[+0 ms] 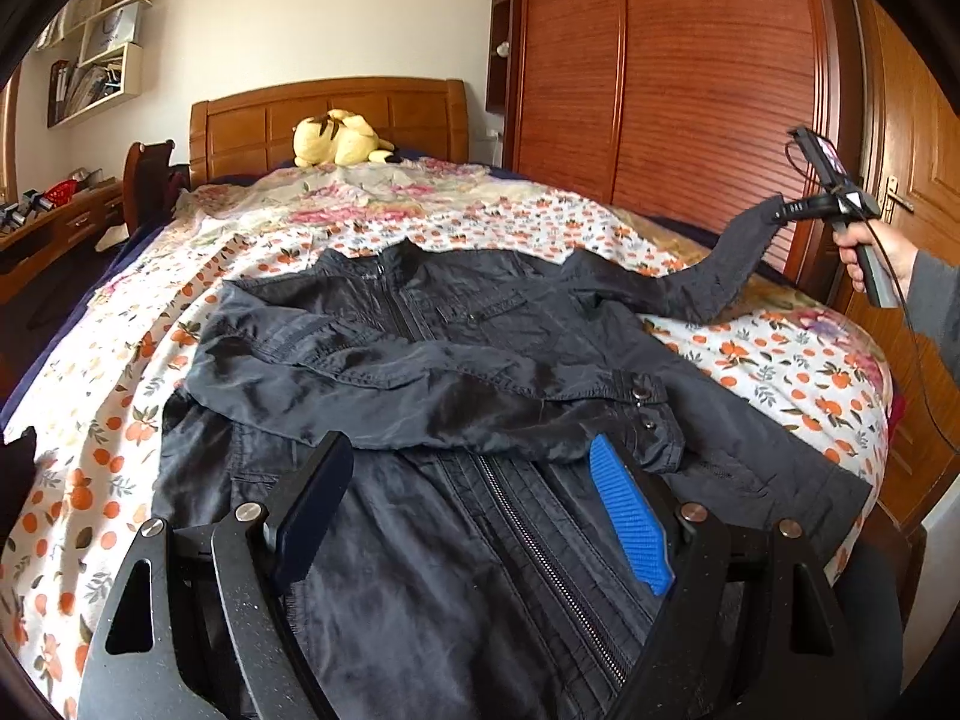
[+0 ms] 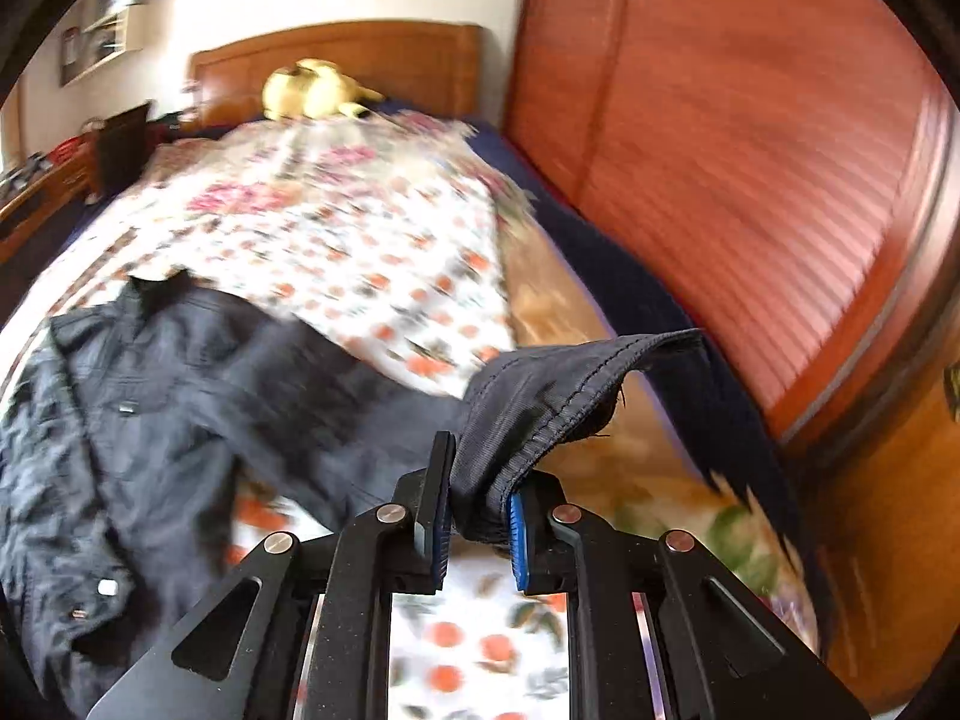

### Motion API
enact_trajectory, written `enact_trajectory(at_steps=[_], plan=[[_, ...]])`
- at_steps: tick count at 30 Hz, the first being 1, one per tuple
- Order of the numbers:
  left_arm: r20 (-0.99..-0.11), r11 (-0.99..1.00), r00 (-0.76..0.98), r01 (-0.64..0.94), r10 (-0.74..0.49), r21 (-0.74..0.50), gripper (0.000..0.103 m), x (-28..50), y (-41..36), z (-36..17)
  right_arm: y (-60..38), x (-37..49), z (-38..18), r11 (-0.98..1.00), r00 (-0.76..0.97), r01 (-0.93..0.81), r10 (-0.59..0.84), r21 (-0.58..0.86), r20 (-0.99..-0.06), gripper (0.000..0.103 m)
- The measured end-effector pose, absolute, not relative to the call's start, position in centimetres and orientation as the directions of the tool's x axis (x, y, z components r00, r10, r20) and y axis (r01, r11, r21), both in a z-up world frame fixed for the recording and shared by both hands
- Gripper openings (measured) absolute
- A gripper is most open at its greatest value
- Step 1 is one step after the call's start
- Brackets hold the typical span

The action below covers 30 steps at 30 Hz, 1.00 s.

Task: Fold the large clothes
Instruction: 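Lift the held sleeve and fold it across the jacket with the right gripper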

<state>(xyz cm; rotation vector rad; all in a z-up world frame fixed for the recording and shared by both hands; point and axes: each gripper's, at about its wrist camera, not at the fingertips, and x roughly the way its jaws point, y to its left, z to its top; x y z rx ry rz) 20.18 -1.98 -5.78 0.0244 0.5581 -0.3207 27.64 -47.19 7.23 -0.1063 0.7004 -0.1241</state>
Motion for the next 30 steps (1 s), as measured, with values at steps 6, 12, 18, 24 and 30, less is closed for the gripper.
enact_trajectory(at_steps=[6,12,18,24,30], plan=[[-0.496,0.954,0.82,0.292,-0.286,-0.068,0.082,18.8,0.2,-4.9,-37.8,23.5,12.0,0.977,0.827,-0.083,-0.041,-0.194,-0.56,0.015],[-0.467,0.962,0.843,0.261,-0.269,-0.083,0.082,17.9,2.4,-4.2,-29.1,18.2,16.1,0.937,0.868,-0.232,0.078,-0.261,-0.491,0.015],[-0.464,0.969,0.85,0.225,-0.248,-0.106,0.082,17.9,4.5,-4.1,-23.5,14.9,17.4,0.895,0.869,-0.343,0.187,-0.286,-0.458,0.015],[-0.466,0.971,0.852,0.212,-0.237,-0.106,0.082,17.9,5.4,-4.3,-20.7,14.4,16.2,0.86,0.838,-0.426,0.257,-0.282,-0.481,0.015],[-0.468,0.973,0.853,0.204,-0.23,-0.106,0.082,18.1,5.7,-4.3,-19.6,16.1,14.1,0.807,0.766,-0.535,0.337,-0.251,-0.548,0.014]])
